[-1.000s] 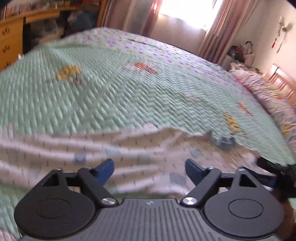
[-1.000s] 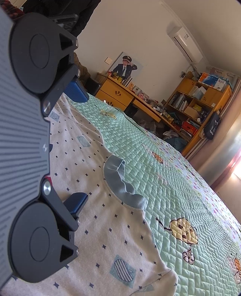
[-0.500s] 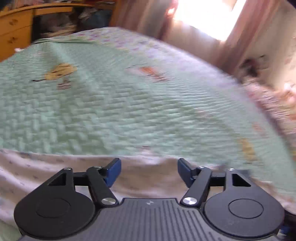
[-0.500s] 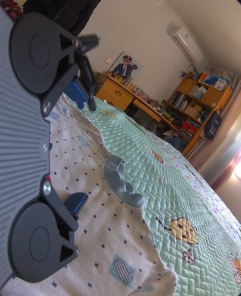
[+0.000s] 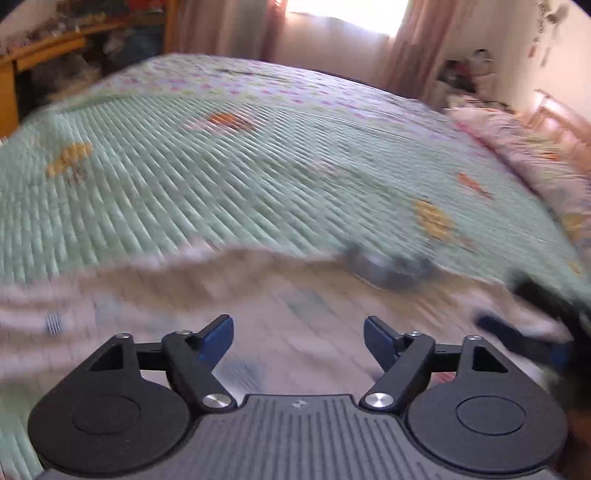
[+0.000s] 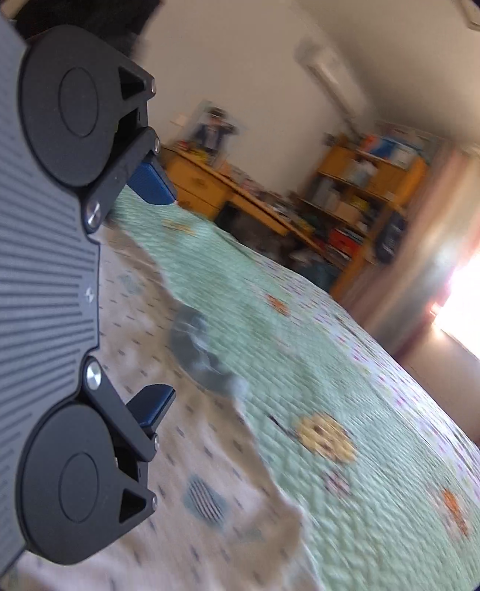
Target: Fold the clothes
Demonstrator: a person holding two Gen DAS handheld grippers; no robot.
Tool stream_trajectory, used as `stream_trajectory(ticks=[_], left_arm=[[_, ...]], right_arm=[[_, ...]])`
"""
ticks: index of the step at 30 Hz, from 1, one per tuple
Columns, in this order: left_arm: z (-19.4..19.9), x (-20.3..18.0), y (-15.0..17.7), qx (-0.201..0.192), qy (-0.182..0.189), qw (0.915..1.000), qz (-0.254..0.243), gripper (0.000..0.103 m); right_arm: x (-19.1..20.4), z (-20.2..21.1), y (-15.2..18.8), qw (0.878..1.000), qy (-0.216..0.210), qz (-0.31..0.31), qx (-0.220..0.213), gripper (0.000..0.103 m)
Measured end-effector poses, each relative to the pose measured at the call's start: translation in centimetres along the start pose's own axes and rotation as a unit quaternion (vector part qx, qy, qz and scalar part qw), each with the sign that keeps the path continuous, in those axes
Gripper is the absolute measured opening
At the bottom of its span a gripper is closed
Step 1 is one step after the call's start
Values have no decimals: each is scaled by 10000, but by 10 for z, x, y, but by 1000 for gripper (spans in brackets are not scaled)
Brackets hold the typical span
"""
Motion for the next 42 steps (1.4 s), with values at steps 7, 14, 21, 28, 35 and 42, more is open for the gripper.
stream_trajectory(ticks=[7,14,21,28,35,42], left_arm=[[50,8,92,529,1036,9893,876,95],[51,10,134,911,1141,9788,1440,94],[54,-12,142,991,1259,9799,1190,95],[50,-26,166,1191,1212,9829,715,99],[40,-28,168,1198,1412,9814,506,102],[40,-36,171,1246,1295,9837,69,102]], right_arm=[[-28,121,-10,9954,436,-312,-793,103],[-119,232,-16,9638,2387,-1067,-515,26],[-60,235,-22,9801,1735,-512,-819,63],[-66,133,-29,9796,2000,-151,94,63],[-74,159,-8,9726,2133,-66,921,57],[-61,125,-44,9814,1800,259,612,46]])
Point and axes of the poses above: each gripper's, at about its wrist camera, not at the fingertips, and z roughly against the way its jaws point, x to its left, y to its underside, the point moved 7 cm from there along -z, roughly the way its jaws point, and after that the axes turned 3 degrees about -y, right-handed, at the moved point
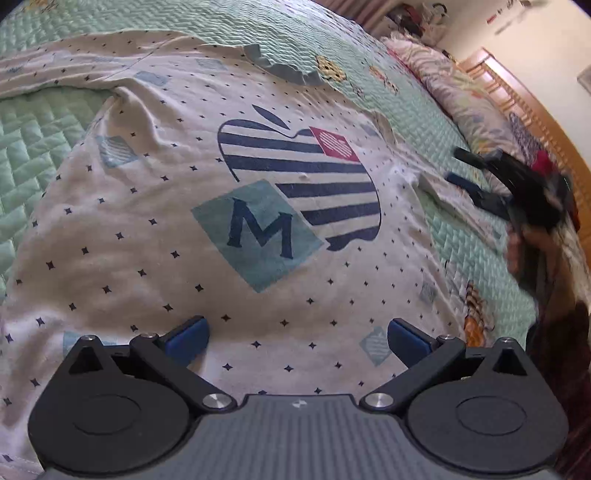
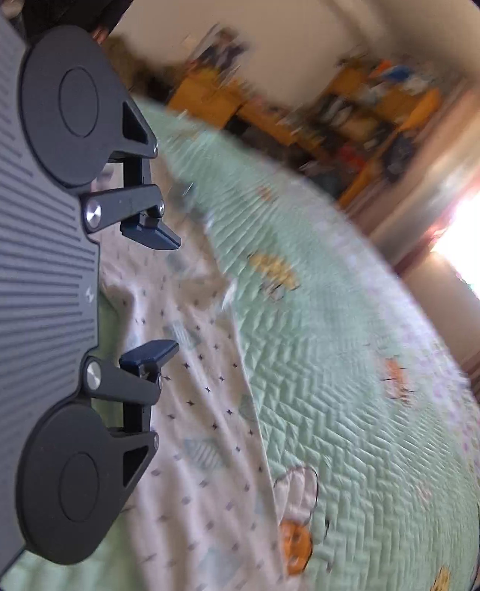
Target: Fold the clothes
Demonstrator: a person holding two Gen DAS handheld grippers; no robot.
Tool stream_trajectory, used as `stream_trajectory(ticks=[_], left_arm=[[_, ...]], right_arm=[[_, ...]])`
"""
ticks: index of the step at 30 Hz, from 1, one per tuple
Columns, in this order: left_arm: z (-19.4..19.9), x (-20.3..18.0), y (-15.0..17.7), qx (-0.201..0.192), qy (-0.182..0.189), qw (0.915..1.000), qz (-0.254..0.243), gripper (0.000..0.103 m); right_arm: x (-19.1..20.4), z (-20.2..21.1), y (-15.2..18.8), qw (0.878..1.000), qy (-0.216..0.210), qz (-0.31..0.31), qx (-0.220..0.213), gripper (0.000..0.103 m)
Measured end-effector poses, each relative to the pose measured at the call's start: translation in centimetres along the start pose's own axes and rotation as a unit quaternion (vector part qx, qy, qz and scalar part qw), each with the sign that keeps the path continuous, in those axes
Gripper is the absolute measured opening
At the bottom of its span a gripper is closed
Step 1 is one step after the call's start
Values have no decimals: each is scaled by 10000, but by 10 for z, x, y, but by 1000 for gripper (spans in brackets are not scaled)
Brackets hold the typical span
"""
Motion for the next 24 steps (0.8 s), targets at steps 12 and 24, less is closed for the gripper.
stream_trajectory(ticks=[12,24], left_arm=[[-4,-3,3,43,-84,9987,-497,102],[-2,2,0,60,206,9993,-317,102]], right_arm=[[-35,-44,-27,9968,538,-550,193,6],[7,-63,-32,9992,-44,-388,-4,10]])
Point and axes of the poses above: each gripper's, at about its wrist camera, not at the fingertips, and z roughly against the way its jaws point, x to its left, y to its underside, the point moved 7 cm from there along -z, roughly the way its jaws point, and after that the axes turned 3 degrees about -y, right-handed, at the moved point
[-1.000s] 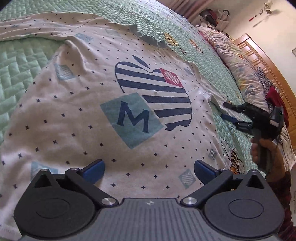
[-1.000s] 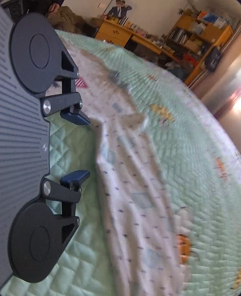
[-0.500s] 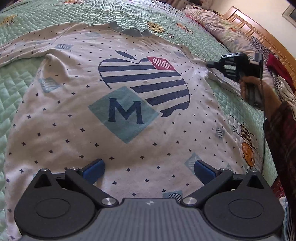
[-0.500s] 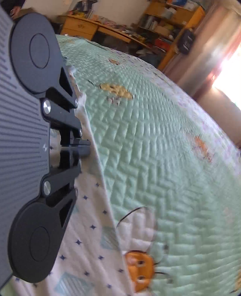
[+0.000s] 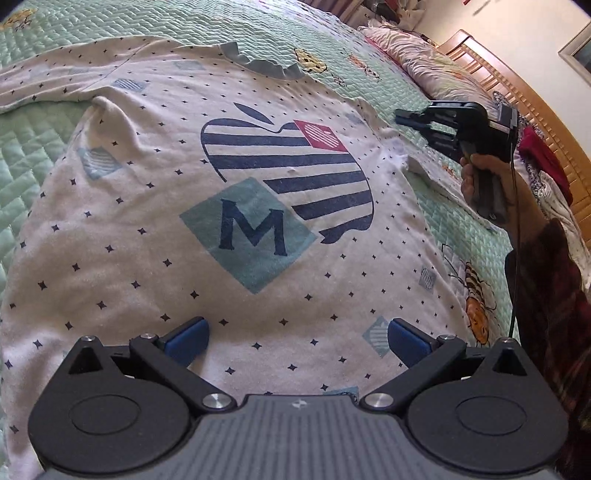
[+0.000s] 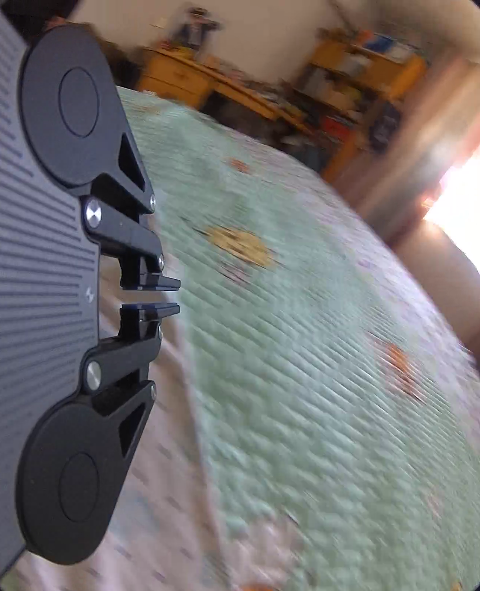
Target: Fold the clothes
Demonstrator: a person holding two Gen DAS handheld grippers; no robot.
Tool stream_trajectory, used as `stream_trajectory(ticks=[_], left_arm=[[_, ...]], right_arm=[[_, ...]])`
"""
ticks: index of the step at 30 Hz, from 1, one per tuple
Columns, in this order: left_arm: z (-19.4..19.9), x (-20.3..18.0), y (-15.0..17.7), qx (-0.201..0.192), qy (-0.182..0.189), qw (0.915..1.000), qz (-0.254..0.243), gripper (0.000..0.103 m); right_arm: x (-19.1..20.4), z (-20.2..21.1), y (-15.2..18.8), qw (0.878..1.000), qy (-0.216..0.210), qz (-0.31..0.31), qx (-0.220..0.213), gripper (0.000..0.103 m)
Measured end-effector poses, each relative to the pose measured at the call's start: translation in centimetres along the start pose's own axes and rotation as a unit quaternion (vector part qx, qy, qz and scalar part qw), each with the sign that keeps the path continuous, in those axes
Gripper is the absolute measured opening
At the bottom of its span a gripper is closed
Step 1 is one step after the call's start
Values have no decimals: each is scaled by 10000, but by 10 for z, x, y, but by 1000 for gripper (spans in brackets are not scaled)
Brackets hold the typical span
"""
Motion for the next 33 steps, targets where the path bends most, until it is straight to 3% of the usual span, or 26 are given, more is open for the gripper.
stream_trajectory(ticks=[1,2,5,6,9,12,16,17,20,23,24,25,26,27,29,33], left_arm=[[0,0,0,12,-1,10000,5,102],[0,0,0,29,-8,10000,15,102],[0,0,-1,59,0,10000,61,102],[1,1,-2,62,8,9999,95,102],[2,2,-4,23,36,9997,223,102],[8,-10,-12,-182,86,9998,-9,96],[5,-45,-47,-410,325,9984,-200,95],[1,-57,-59,-436,431,9979,-225,94],[-17,-102,-100,-600,434,9961,-488,95],[-50,-166,-139,-669,458,9907,-1091,95],[-63,-193,-149,-635,562,9872,-1353,94],[-78,-219,-157,-595,657,9848,-1495,94],[-95,-243,-165,-467,808,9846,-1481,94],[-115,-262,-170,-234,1101,9841,-1372,94],[-155,-295,-177,254,1618,9795,-1172,94],[-239,-340,-175,1080,1901,9709,-982,93]], right_arm=[[-3,-14,4,9995,223,95,225,11],[-8,-29,7,9977,471,194,444,0],[-20,-35,-13,9994,286,-101,-187,2],[-19,-24,-16,9990,141,-108,-418,10],[-21,24,-21,9956,-173,-19,-916,10],[-50,84,-19,9936,503,310,-965,11],[-93,121,8,9912,1035,481,-670,11],[-106,120,19,9900,1200,510,-541,5],[-118,133,36,9936,793,125,-790,5],[-119,147,30,9895,568,-153,-1318,13],[-122,153,28,9867,464,-294,-1533,18],[-128,148,31,9875,536,-341,-1444,20],[-135,141,33,9885,625,-379,-1326,13],[-139,138,36,9871,714,-213,-1414,0],[-144,141,40,9852,625,-301,-1566,0],[-145,140,42,9847,567,-295,-1623,0]])
Point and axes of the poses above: each gripper's, at about its wrist camera, not at the fingertips, and z roughly against the way its jaws point, x to its left, y to its underside, the point moved 7 cm from there along -z, roughly the way its jaws point, and after that the axes turned 3 degrees about -y, right-handed, at the moved point
